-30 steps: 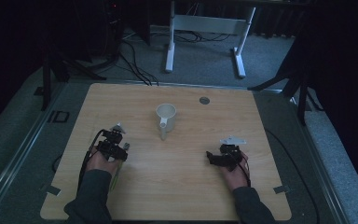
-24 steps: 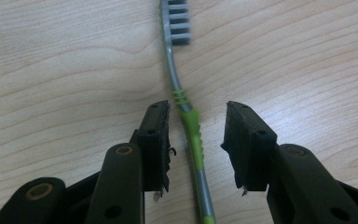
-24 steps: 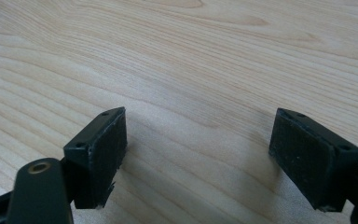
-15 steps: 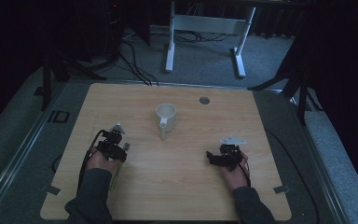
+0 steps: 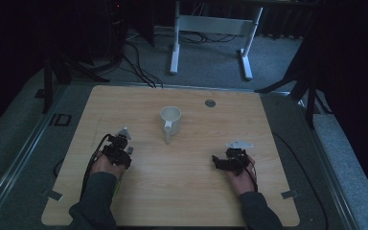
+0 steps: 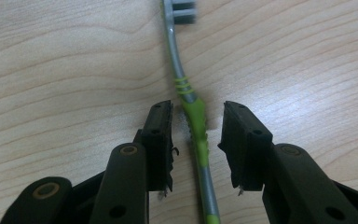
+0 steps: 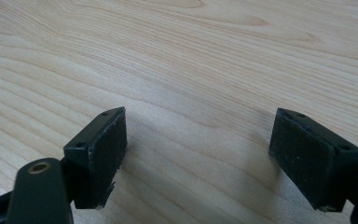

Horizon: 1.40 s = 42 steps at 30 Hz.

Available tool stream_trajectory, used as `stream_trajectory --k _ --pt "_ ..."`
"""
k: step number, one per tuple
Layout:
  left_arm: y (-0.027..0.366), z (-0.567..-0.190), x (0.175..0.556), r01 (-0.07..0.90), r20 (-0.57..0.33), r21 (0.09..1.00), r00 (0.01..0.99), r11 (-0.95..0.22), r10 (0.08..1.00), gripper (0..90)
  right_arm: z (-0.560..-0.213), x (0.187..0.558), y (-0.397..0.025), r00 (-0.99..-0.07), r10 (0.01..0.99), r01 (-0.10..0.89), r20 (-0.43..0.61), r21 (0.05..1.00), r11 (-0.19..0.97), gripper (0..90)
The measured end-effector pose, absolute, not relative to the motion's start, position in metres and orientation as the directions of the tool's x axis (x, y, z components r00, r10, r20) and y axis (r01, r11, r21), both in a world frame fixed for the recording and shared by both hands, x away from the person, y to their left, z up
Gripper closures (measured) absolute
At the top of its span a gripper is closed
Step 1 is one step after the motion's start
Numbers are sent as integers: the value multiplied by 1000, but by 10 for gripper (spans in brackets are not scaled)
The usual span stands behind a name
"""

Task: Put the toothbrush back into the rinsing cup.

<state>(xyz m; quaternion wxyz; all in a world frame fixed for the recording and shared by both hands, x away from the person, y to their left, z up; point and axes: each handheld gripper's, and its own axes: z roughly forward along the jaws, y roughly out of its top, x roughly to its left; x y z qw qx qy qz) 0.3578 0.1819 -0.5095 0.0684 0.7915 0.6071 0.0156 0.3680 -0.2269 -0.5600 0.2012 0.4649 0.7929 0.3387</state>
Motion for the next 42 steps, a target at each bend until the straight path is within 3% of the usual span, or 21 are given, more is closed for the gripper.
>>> stream_trajectory --k 29,42 --pt "176 -518 360 956 -18 65 287 -285 958 798 -560 368 -227 -487 874 601 -4 724 338 187" --pt "174 -516 359 946 3 80 314 -313 949 818 -560 368 -227 -487 874 601 -4 724 338 187"
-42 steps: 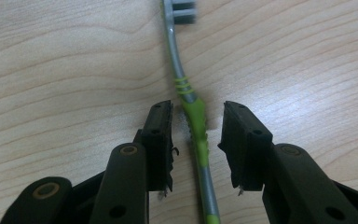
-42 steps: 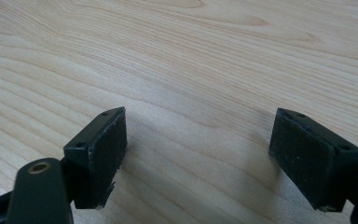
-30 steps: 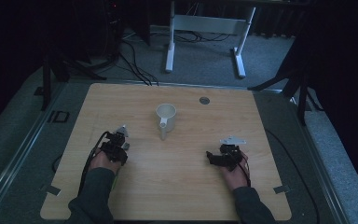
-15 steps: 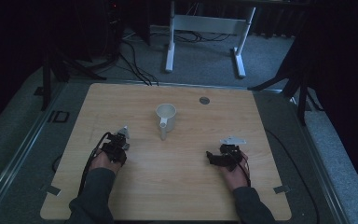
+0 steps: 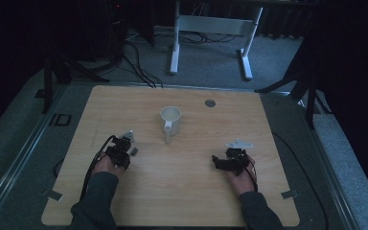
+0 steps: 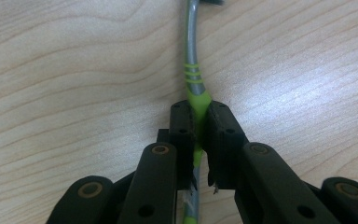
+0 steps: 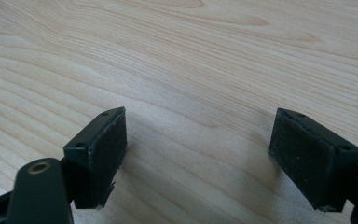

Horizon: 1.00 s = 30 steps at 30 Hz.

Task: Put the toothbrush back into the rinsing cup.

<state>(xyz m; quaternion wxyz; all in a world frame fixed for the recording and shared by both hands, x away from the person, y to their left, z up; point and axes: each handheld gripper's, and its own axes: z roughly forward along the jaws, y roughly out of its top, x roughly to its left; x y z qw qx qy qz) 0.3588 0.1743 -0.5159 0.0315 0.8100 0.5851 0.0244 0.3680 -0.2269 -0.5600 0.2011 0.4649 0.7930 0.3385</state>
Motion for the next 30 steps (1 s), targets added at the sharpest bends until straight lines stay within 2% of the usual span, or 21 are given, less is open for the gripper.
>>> stream_trajectory --k 30 --pt "186 -481 352 932 -96 244 300 -269 949 819 -560 368 -227 -487 874 602 -4 724 338 187"
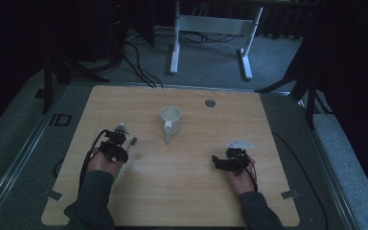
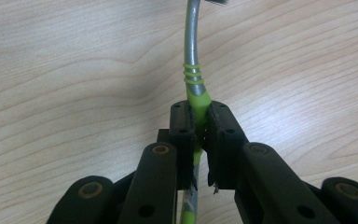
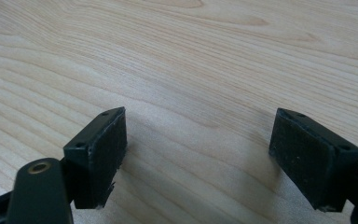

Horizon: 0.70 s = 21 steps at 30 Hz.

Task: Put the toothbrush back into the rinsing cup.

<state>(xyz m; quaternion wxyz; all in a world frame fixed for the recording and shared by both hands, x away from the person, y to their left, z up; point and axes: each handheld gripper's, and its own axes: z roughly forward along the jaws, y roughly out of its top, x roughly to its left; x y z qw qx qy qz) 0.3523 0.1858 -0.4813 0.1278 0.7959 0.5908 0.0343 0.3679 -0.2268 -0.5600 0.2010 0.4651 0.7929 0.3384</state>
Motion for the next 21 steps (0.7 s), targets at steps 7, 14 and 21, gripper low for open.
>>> stream_trajectory --k 7,14,21 --pt "188 -475 352 926 -110 278 295 -255 949 818 -560 368 -227 -487 874 601 -4 724 338 187" --pt "190 -471 351 919 -129 313 292 -240 948 818 -560 368 -227 -487 874 602 -4 724 338 187" --pt "192 -467 351 911 -133 341 291 -232 947 818 -560 368 -227 -486 874 602 -4 724 338 187"
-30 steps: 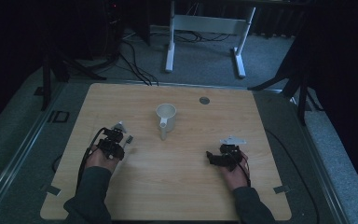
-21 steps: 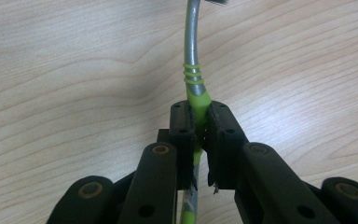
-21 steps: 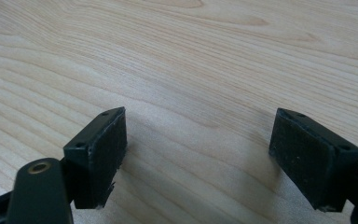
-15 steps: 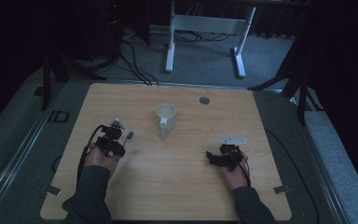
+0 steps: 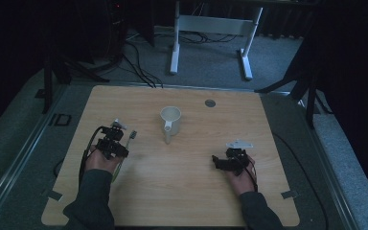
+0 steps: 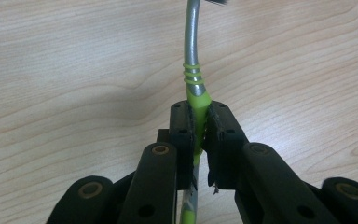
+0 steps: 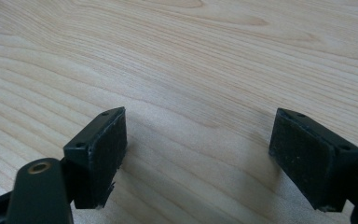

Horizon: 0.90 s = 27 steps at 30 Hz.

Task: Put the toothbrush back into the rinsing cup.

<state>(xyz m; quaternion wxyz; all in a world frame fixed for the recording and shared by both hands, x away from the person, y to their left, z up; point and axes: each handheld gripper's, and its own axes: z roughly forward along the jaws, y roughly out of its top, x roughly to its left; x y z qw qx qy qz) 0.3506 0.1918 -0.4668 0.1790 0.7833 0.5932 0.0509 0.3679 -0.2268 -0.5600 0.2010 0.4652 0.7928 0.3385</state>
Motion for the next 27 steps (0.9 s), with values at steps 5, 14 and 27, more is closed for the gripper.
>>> stream_trajectory --k 5,14,27 --pt "192 -464 350 900 -127 374 287 -222 949 818 -560 368 -227 -486 874 601 -4 724 338 187" --pt "192 -463 348 882 -117 420 285 -213 951 817 -560 368 -227 -486 874 601 -4 724 338 187" --pt "192 -456 346 854 -118 477 295 -207 948 817 -560 368 -227 -486 874 602 -4 724 338 187"
